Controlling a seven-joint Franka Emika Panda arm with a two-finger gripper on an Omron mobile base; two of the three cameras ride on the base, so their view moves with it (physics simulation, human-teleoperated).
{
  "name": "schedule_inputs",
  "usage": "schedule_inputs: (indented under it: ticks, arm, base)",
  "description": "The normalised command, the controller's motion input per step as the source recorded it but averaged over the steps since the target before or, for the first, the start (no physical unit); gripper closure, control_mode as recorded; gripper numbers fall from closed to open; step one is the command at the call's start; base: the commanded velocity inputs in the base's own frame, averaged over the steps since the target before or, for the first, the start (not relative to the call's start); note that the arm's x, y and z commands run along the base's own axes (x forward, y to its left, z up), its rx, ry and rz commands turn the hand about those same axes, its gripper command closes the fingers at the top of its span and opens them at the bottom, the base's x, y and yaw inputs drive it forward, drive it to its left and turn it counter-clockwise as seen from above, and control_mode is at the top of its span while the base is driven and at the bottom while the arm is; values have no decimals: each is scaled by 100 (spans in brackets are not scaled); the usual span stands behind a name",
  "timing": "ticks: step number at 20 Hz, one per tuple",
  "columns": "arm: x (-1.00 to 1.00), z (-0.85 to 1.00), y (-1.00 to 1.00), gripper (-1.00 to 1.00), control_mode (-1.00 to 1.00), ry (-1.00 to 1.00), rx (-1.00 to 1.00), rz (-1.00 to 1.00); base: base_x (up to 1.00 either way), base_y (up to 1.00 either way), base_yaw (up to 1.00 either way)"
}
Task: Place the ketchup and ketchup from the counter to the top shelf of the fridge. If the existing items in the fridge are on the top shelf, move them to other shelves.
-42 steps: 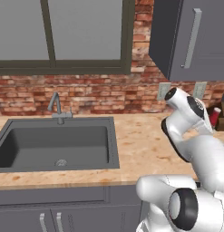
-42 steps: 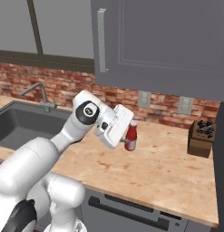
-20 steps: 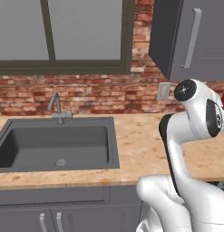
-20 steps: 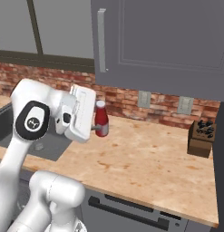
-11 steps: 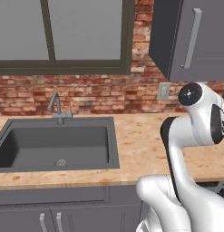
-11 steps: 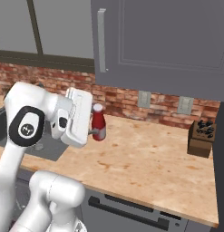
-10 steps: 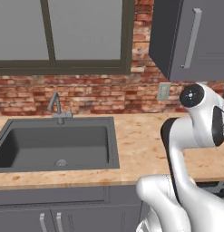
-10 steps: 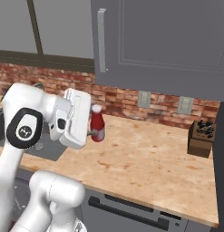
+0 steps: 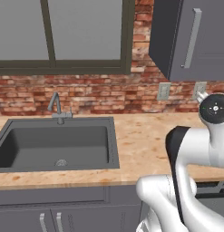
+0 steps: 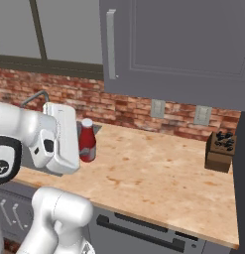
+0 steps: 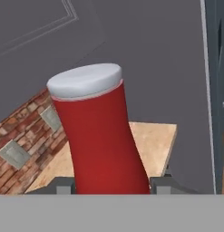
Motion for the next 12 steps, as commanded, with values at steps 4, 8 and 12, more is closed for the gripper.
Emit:
schedule_inputs:
  ticks: [4, 8, 12]
  arm:
    - [0, 0, 0, 100, -100, 0, 0, 0]
    - [0, 0, 0, 100, 100, 0, 0, 0]
    - [0, 0, 0, 100, 100, 0, 0, 0]
  base:
    - [0, 0, 0]
    - [-50, 0, 5]
    - [-90, -3, 10]
